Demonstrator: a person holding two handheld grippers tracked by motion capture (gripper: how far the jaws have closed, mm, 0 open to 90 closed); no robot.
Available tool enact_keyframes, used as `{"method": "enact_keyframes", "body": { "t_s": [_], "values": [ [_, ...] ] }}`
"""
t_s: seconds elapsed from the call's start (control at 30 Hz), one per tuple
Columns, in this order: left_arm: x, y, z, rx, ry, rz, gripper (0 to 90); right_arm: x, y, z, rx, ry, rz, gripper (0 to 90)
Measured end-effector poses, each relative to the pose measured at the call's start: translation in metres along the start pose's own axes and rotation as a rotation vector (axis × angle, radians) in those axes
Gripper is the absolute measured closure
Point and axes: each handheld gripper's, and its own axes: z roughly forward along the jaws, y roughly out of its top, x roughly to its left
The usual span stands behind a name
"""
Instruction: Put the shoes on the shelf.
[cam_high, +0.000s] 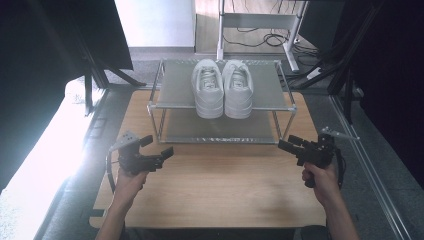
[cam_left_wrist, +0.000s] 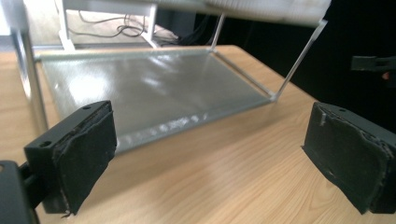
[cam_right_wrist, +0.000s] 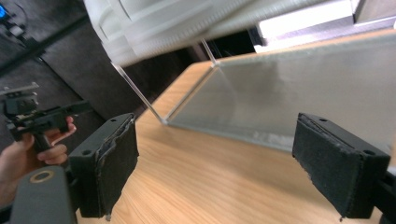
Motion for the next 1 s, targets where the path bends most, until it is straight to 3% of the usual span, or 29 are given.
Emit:
{"method": "enact_keyframes", "body": {
  "t_s": [0.27,0.67,0.83,1.0],
  "values": [
    [0.002,-0.029,-0.001,0.063,0.056,0.024,1.8,-0.010,-0.026,-0.009,0.039,-0.072,-0.045,14.3],
    [0.007,-0.077,0.007,0.177,0.127,0.042,1.0,-0.020,-0.058,-0.009,0.150,-0.185,-0.120,13.6],
    [0.009,-0.093,0.017,0.275,0.162,0.070,0.1,-0.025,-0.072,-0.003,0.214,-0.232,-0.151,13.3],
    [0.006,-0.104,0.030,0.387,0.179,0.114,0.0,-0.029,-0.088,0.009,0.295,-0.286,-0.220,11.5]
  ]
}}
